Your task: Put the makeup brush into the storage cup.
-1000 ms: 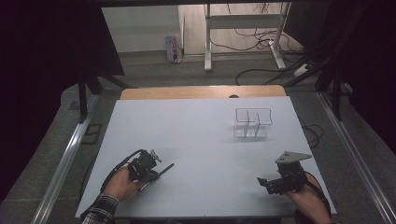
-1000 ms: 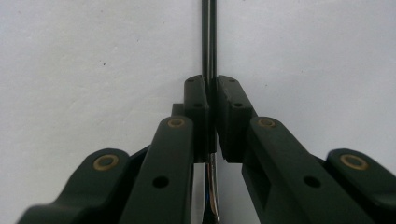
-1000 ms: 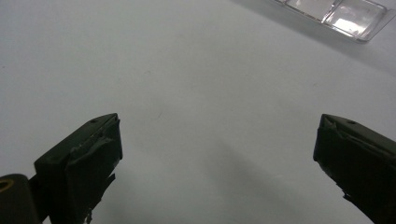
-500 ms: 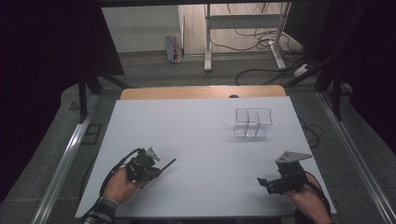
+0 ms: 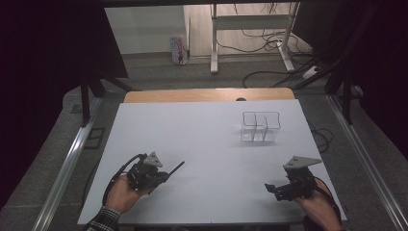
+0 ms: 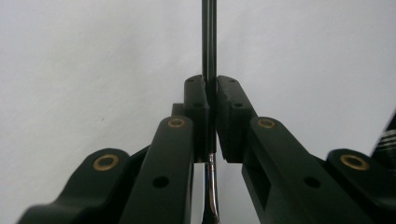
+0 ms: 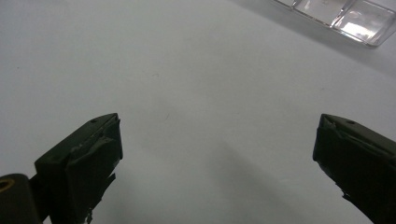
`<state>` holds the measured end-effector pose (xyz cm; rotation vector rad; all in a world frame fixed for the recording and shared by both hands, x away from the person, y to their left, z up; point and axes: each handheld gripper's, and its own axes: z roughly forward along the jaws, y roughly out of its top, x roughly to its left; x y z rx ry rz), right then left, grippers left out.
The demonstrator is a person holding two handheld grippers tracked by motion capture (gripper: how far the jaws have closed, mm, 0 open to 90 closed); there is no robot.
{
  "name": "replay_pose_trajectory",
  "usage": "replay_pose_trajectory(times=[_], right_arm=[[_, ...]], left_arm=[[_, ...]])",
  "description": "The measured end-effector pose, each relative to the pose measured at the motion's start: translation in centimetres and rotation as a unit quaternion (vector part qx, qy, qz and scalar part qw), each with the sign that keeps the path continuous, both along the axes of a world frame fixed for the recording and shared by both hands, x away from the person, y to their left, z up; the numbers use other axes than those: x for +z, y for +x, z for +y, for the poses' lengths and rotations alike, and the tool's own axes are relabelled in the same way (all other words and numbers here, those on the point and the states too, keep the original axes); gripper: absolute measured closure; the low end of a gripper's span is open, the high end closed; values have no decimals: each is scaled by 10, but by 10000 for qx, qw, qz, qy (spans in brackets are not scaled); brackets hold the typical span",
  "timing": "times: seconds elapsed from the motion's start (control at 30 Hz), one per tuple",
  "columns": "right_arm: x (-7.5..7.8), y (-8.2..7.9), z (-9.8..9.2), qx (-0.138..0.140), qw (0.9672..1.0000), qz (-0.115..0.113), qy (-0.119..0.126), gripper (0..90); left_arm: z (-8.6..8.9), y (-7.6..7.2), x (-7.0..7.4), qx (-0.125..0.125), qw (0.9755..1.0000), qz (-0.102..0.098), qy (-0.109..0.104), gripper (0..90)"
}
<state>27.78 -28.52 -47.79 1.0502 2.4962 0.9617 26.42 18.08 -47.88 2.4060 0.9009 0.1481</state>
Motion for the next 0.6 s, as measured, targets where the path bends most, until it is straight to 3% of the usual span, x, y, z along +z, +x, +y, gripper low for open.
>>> replay_pose_trajectory(times=[0.17, 0.33, 0.43, 0.47, 0.6], right_arm=[[0, -1, 1, 55, 9999, -96, 34, 21], [1, -2, 2, 129, 9998, -107, 91, 32], [3, -2, 4, 208, 9996, -137, 135, 46], [3, -2, 5, 252, 9995, -151, 129, 50], [4, -2, 8, 318, 9994, -142, 60, 57]], left_arm=[[-8, -7, 3, -248, 9994, -77, -231, 841], [-13, -10, 6, -335, 9987, -183, -343, 841], [-15, -11, 8, -393, 9979, -182, -483, 840], [-17, -12, 8, -508, 9966, -126, -640, 839], [-21, -12, 8, -603, 9958, -110, -680, 840]])
